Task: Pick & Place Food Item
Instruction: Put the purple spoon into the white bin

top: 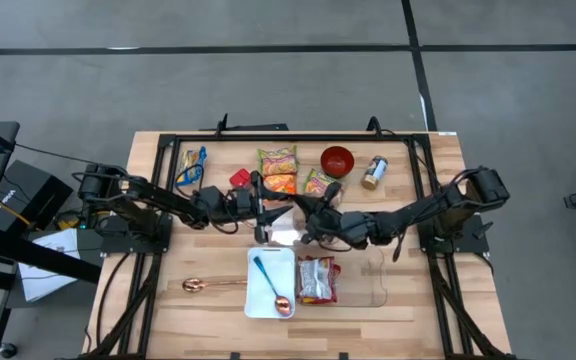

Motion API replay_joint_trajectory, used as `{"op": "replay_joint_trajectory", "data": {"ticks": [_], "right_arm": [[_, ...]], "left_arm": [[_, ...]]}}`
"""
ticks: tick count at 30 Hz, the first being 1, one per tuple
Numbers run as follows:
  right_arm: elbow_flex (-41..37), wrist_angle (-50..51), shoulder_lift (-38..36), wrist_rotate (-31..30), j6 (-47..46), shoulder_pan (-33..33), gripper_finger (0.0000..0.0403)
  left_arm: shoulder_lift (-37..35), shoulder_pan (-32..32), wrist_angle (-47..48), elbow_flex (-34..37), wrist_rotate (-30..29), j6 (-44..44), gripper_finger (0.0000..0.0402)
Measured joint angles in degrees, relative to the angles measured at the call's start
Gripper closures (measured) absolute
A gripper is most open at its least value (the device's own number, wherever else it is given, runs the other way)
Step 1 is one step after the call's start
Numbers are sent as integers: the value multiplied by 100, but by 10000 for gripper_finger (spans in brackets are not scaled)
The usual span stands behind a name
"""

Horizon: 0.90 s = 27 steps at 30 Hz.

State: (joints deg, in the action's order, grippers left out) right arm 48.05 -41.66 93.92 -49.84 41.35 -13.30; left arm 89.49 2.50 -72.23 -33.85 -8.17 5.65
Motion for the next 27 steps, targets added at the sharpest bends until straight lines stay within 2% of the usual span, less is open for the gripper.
{"op": "replay_joint_trajectory", "data": {"ticks": [5, 20, 27], "right_arm": [[-4, 52, 9, -420, 307, -61, 396], [-2, 122, 5, -458, 279, -61, 396], [-2, 247, 5, -698, 362, -68, 396]], "left_arm": [[0, 0, 35, 0, -62, 4, 285], [0, -2, 56, 2, -84, 4, 319], [0, -7, 135, 9, -110, 7, 353]]}}
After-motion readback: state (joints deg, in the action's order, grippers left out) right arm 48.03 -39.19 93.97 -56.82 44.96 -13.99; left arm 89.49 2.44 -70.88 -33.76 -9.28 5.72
